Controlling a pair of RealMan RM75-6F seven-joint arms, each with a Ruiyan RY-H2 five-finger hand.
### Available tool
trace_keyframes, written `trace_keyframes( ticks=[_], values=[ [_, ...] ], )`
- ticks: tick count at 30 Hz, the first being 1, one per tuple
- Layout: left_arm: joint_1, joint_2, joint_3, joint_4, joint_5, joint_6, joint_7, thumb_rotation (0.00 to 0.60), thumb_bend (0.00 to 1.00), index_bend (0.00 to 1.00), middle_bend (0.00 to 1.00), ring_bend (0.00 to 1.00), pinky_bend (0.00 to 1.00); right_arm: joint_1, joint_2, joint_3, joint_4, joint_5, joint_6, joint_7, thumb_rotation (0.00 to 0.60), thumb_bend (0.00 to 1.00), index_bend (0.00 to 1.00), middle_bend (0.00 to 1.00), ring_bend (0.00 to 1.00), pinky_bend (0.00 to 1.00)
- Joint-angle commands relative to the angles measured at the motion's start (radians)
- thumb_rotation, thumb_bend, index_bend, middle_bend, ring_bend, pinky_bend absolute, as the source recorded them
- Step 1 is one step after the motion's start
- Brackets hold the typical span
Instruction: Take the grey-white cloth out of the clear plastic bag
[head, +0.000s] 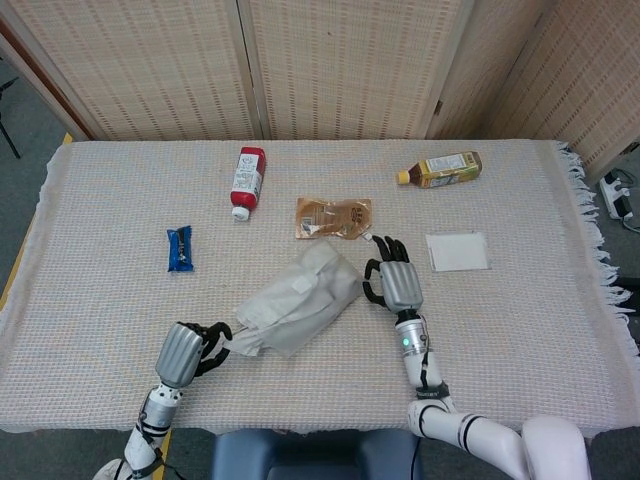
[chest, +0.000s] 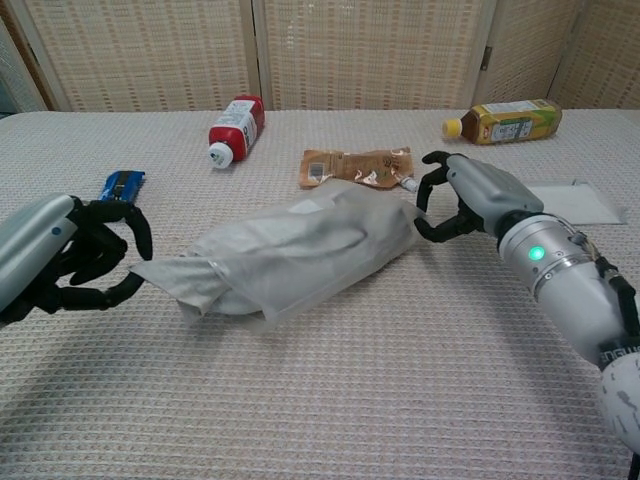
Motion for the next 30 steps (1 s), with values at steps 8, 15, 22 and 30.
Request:
trace_keyframes(
  ticks=[8,15,22,30],
  values=[
    [0.035,0.094,-0.04,0.153,-0.067,0.005,-0.074,0.6,0.59,0.72,1.0,1.0,1.0,-0.105,0.214,0.006,-0.171,0.001,0.094,0.0,0.6,0.49,0.67,0.08,0.0,0.0],
    [0.067,0.148,-0.079,0.234,-0.128,0.007,-0.135,0.6,0.58,0.72,1.0,1.0,1.0,-0.188,0.365,-0.019,-0.254,-0.005,0.146,-0.001,0.6,0.49,0.67,0.08,0.0,0.0],
    [0.095,0.192,-0.074,0.211,-0.154,-0.036,-0.193,0.6,0.53,0.65,1.0,1.0,1.0,-0.257,0.442,-0.054,-0.245,0.008,0.149,0.061,0.6,0.43,0.6,0.07,0.0,0.0],
    [0.079,0.436,-0.02,-0.249,-0.157,-0.218,-0.074,0.598,0.17,0.01,0.4,0.4,0.56,-0.37,0.627,-0.137,-0.409,-0.069,0.212,0.113,0.6,0.09,0.0,0.0,0.0,0.0]
  ],
)
